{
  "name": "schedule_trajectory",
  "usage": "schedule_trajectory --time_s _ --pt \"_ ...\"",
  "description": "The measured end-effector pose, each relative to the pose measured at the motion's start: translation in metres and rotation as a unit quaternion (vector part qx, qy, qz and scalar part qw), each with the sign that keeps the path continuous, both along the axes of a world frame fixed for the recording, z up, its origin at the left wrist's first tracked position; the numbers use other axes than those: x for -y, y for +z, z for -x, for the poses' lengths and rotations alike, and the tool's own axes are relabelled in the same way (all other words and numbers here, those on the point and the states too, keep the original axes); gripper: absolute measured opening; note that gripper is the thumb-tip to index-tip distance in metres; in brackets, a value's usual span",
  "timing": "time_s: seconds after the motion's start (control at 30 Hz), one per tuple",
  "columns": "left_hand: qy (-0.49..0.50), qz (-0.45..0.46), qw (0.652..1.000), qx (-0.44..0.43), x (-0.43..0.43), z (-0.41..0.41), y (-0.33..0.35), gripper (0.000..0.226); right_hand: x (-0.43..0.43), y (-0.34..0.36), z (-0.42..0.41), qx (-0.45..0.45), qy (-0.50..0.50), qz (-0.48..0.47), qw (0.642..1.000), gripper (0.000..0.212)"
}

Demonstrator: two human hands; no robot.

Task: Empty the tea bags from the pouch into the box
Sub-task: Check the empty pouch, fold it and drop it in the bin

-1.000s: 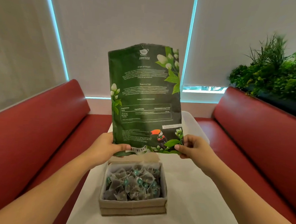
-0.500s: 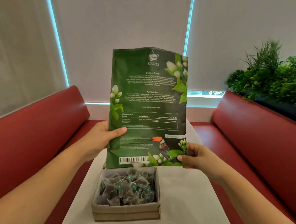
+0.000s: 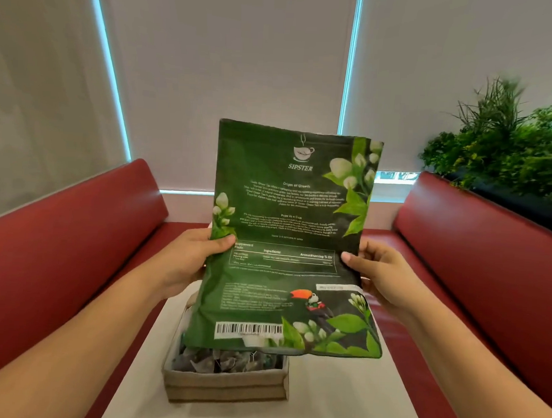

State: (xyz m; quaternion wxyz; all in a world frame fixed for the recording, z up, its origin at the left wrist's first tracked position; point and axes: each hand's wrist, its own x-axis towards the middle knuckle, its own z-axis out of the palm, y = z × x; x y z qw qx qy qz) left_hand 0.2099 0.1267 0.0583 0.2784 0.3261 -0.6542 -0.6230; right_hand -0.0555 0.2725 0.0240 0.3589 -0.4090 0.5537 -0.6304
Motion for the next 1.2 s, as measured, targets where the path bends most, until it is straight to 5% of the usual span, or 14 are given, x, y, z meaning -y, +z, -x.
schedule_trajectory --time_s 0.13,0.27,0.33,0.43,0.53,0.7,0.77,0.87,0.97,1.07,1.2 --pt "-0.043 -0.009 0.998 0.041 -0.004 -0.002 -0.001 0.028 -0.004 0.003 0.007 0.011 0.009 0.024 1.000 0.013" --pt "-0.043 -0.069 0.996 -0.031 -0.008 0.002 -0.005 0.026 -0.008 -0.003 0.010 0.051 0.062 0.056 0.995 0.025" --pt "-0.042 -0.088 0.995 -0.028 -0.011 0.004 -0.010 0.026 -0.012 -0.004 0.012 0.065 0.073 0.033 0.995 0.021" --pt "-0.037 -0.090 0.995 0.012 -0.012 0.002 -0.014 0.038 -0.015 -0.004 0.011 0.057 0.047 -0.011 0.997 0.053" --pt "-0.066 -0.123 0.990 -0.006 -0.009 -0.001 -0.013 0.044 -0.015 -0.002 0.011 0.056 0.047 -0.032 0.997 0.048" --pt "-0.043 -0.003 0.998 0.053 -0.002 -0.001 -0.024 0.016 -0.015 -0.002 0.010 0.107 0.042 -0.027 0.993 0.026" --pt "0.010 0.028 0.999 0.033 -0.002 0.001 -0.029 0.015 -0.014 -0.012 0.010 0.117 0.103 -0.060 0.986 0.046" --pt "0.054 0.047 0.997 0.001 -0.005 -0.001 -0.032 0.024 -0.016 -0.023 0.003 0.041 0.160 -0.102 0.981 0.079" --pt "0.016 0.124 0.985 0.117 -0.003 -0.010 -0.036 0.032 -0.017 -0.018 -0.002 -0.030 0.126 -0.083 0.988 0.059" --pt "-0.059 0.243 0.923 0.292 -0.006 -0.016 -0.036 0.031 -0.017 -0.007 -0.006 -0.174 0.109 -0.073 0.976 0.036" --pt "-0.139 0.183 0.946 0.227 -0.027 -0.002 -0.023 0.030 -0.013 0.006 -0.024 -0.270 0.153 -0.067 0.948 0.034"
